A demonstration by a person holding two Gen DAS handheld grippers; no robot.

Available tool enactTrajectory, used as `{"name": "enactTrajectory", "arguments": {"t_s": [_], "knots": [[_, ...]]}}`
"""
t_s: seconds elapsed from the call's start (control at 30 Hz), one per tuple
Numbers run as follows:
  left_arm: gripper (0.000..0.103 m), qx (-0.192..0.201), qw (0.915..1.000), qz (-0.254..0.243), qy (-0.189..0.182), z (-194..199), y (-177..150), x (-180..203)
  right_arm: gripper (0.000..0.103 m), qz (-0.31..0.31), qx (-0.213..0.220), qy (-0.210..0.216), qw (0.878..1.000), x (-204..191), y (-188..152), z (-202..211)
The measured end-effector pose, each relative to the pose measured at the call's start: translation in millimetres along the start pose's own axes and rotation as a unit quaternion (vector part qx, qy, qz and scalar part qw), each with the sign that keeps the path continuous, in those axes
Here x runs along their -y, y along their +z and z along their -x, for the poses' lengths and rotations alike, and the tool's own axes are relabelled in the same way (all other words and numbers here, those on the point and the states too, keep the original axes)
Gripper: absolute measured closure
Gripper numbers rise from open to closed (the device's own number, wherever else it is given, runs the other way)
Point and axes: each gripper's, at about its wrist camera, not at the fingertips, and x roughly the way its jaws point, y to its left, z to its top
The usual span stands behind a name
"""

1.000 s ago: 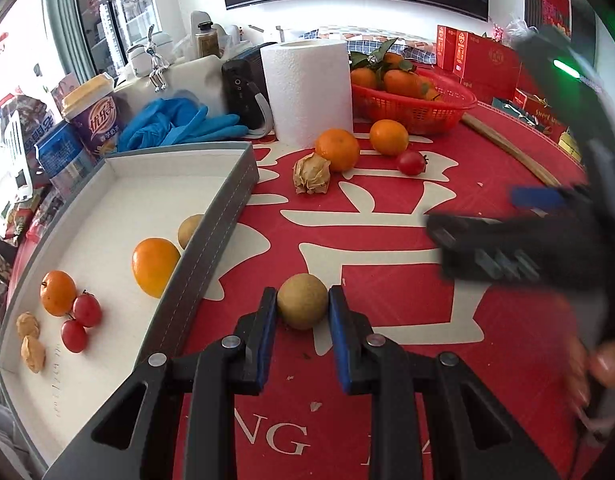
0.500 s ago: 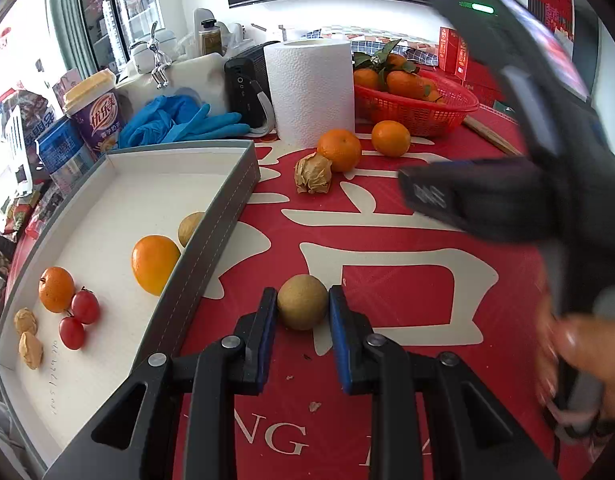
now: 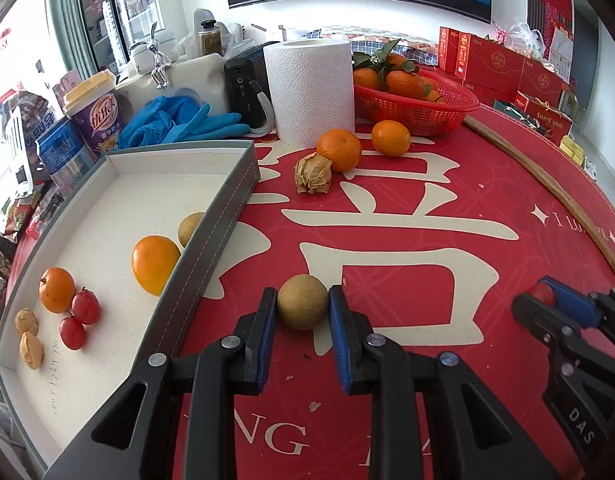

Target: Organize fruits

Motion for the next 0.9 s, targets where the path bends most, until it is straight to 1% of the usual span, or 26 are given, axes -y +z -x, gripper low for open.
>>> {"name": "enactTrajectory", "arguments": {"t_s": [0.17, 0.27, 0.73, 0.83, 0.9], "knots": [[0.075, 0.000, 1.0000, -0.002, 0.002, 0.2, 0.0, 0.7, 0.077, 0.002, 0.002, -0.010, 1.000, -2.8, 0.1, -1.1], [0.075, 0.000, 1.0000, -0.001, 0.001, 0.1, 0.0, 0.8, 0.077, -0.001, 0.003, -0.005, 1.000, -1.0, -0.6, -0.8], [0.075, 0.000, 1.0000, -0.001, 0.002, 0.1, -0.1, 0.6, 0.077, 0.002, 0.003, -0.009, 1.000, -1.1, -1.6, -0.8], [0.075, 0.000, 1.0000, -0.001, 0.002, 0.1, 0.0, 0.9, 0.074, 0.008, 0.002, -0.012, 1.000, -3.4, -1.9, -1.3], [0.075, 0.000, 1.0000, -0.001, 0.002, 0.1, 0.0, 1.2, 0.073, 0.014, 0.002, -0.018, 1.000, -5.7, -2.2, -1.3]]}}
